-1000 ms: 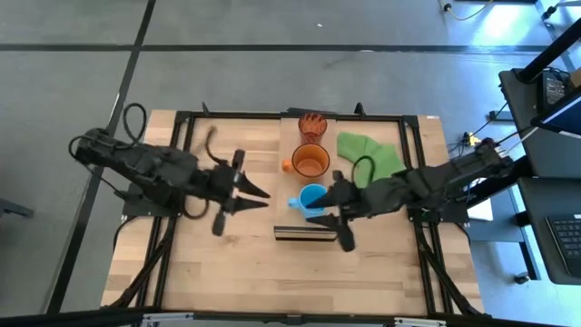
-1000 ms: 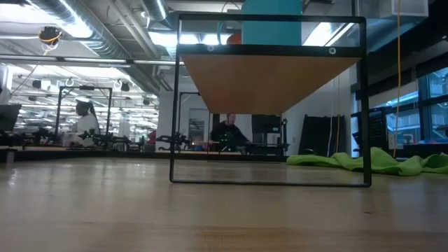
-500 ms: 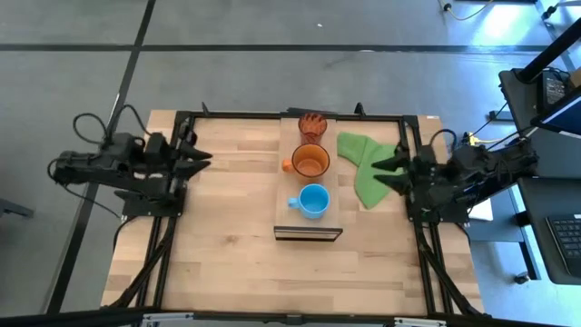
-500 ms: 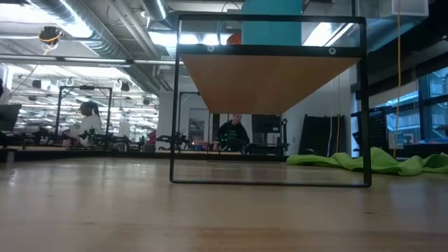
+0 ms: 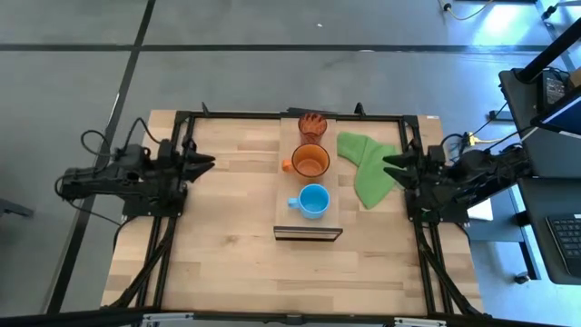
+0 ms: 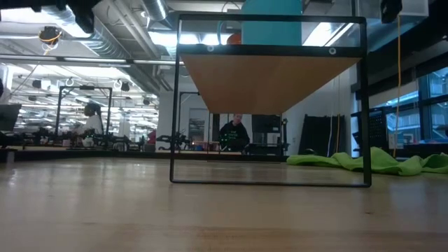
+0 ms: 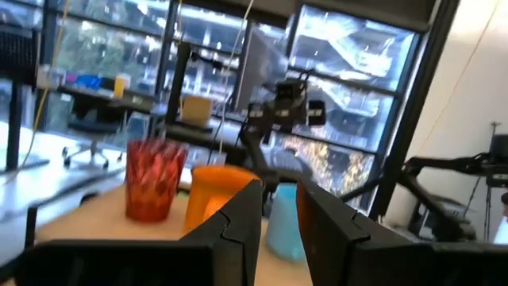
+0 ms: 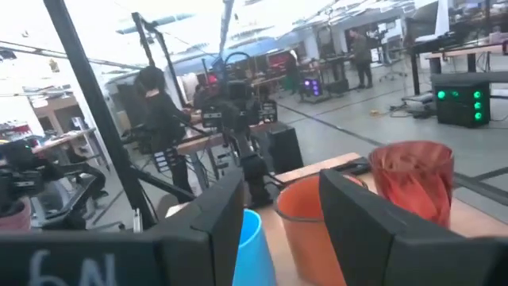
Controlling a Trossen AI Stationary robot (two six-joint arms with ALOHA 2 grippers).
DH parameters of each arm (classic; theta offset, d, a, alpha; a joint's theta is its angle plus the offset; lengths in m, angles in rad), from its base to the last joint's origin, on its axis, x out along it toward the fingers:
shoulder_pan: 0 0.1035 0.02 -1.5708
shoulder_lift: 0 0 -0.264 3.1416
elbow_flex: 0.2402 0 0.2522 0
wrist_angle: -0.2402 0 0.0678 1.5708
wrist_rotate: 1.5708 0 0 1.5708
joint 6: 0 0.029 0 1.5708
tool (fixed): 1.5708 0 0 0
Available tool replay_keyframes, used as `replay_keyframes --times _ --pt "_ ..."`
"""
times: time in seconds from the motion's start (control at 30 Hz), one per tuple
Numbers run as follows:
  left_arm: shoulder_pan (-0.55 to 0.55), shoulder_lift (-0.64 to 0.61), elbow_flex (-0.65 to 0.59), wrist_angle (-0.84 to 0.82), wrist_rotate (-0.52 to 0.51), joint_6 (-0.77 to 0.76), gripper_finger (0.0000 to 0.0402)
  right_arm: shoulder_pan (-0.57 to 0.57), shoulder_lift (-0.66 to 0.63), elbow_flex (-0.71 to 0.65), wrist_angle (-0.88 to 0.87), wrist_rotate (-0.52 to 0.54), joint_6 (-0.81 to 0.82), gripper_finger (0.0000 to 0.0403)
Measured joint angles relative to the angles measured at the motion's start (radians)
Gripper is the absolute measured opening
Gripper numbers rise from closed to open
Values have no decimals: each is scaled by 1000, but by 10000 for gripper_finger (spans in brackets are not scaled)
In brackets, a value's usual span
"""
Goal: Stack small to large cups/mugs on shelf
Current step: Return to Home Position
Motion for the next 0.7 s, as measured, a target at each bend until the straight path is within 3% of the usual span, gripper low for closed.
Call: replay_keyframes --times 0.43,0.7 --pt "38 0 -81 -29 -8 -16 76 0 -8 -116 77 0 54 165" --pt "38 -22 -178 108 6 -22 76 0 -10 -122 84 -1 79 165"
